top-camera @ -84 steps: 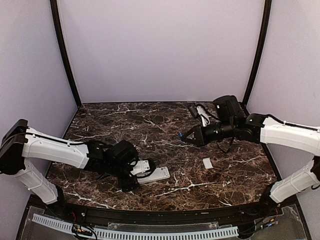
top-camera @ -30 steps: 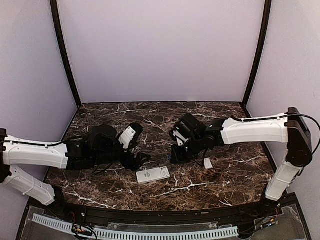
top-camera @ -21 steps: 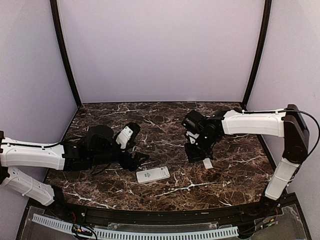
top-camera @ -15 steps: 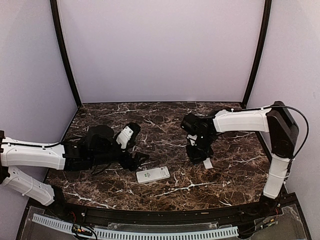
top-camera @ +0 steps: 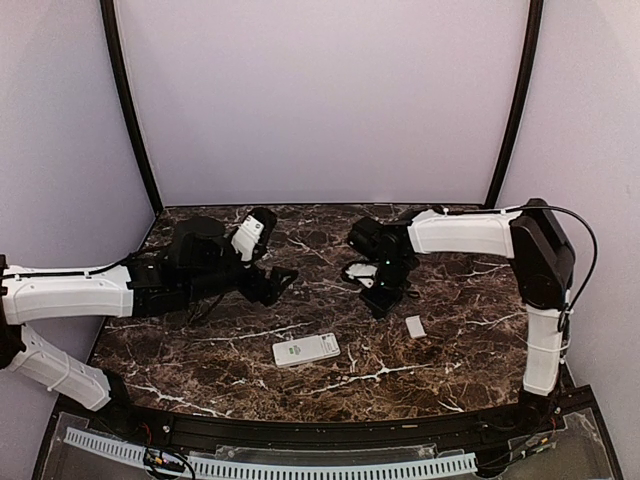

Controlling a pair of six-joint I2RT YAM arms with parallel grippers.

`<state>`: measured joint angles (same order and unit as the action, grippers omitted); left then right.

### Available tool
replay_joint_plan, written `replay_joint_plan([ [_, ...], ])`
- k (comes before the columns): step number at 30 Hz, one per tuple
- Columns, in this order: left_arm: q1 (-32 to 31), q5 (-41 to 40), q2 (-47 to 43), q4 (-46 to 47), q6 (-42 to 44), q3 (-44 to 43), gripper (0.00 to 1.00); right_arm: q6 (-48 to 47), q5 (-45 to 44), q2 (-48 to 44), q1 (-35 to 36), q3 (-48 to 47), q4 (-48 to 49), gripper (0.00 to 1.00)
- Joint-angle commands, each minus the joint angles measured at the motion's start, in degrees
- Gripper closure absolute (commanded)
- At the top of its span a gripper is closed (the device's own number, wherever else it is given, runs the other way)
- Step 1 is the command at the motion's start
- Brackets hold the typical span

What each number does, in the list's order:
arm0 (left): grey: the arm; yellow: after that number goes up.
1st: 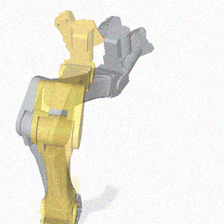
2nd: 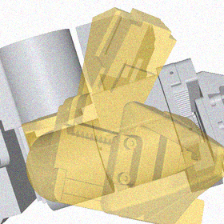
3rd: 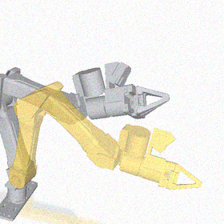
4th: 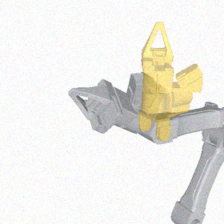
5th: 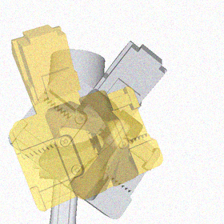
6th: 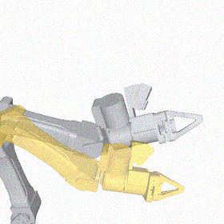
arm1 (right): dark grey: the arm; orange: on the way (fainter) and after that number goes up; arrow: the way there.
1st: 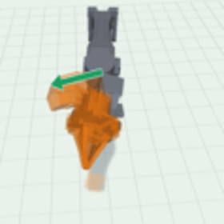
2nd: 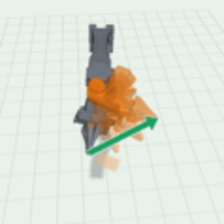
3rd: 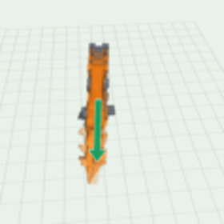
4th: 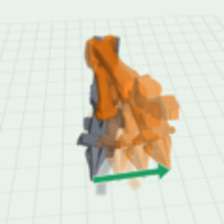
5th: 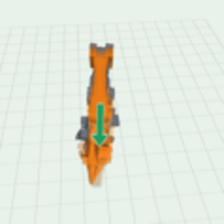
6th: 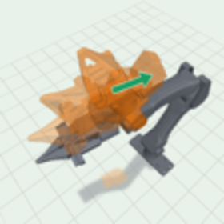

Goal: Load the batteries into the remote control
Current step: Place the battery at the center of the board.

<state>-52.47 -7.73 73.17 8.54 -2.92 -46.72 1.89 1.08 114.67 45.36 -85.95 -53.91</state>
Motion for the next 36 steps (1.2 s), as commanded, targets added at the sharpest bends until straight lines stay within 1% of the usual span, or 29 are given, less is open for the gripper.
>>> replay_joint_plan([
  [1, 3.1, 0.2, -1.7, -0.2, 1.5, -2.0, 0.09, -20.0, 1.0, -1.7, 1.3, -1.3, -1.1, 1.0],
  [7, 4.5, 0.9, -2.1, -0.7, 2.6, -2.4, 0.08, -45.8, 7.2, -10.5, 8.5, 9.9, 2.6, 1.0],
  [9, 4.6, 1.2, -1.8, -0.3, 2.6, -2.1, 0.08, -49.7, 6.2, -10.9, 10.2, 11.5, 2.1, 1.0],
  [11, 4.9, 1.4, -1.5, -0.2, 2.5, -2.1, 0.08, -51.1, 3.8, -10.6, 10.9, 11.8, 1.6, 1.0],
  [13, 5.0, 1.6, -1.3, 0.0, 2.5, -2.1, 0.08, -54.1, 3.3, -10.1, 11.9, 11.7, 0.3, 1.0],
  [19, 5.3, 1.9, -0.8, 0.1, 2.6, -2.2, 0.08, -66.5, 1.7, -10.5, 17.5, 15.4, 1.9, 1.0],
  [22, 5.3, 1.9, -0.8, 0.1, 2.6, -1.9, 0.08, -70.1, 2.0, -10.5, 19.2, 17.2, 3.5, 0.99],
  [25, 5.3, 2.1, -0.4, 0.1, 2.6, -2.0, 0.08, -71.4, 1.8, -9.5, 20.0, 16.7, 4.0, 0.98],
  [26, 5.3, 2.2, -0.2, 0.1, 2.6, -2.1, 0.08, -71.5, 1.6, -8.9, 20.0, 16.2, 3.9, 0.97],
  [29, 5.3, 2.1, -0.2, 0.0, 2.6, -2.2, 0.08, -72.3, 0.4, -7.3, 20.3, 15.9, 3.9, 0.88],
  [36, 5.3, 1.4, -0.8, 0.0, 2.6, -1.7, 0.08, -72.7, -0.8, -6.9, 20.4, 17.6, 5.2, 0.81],
])
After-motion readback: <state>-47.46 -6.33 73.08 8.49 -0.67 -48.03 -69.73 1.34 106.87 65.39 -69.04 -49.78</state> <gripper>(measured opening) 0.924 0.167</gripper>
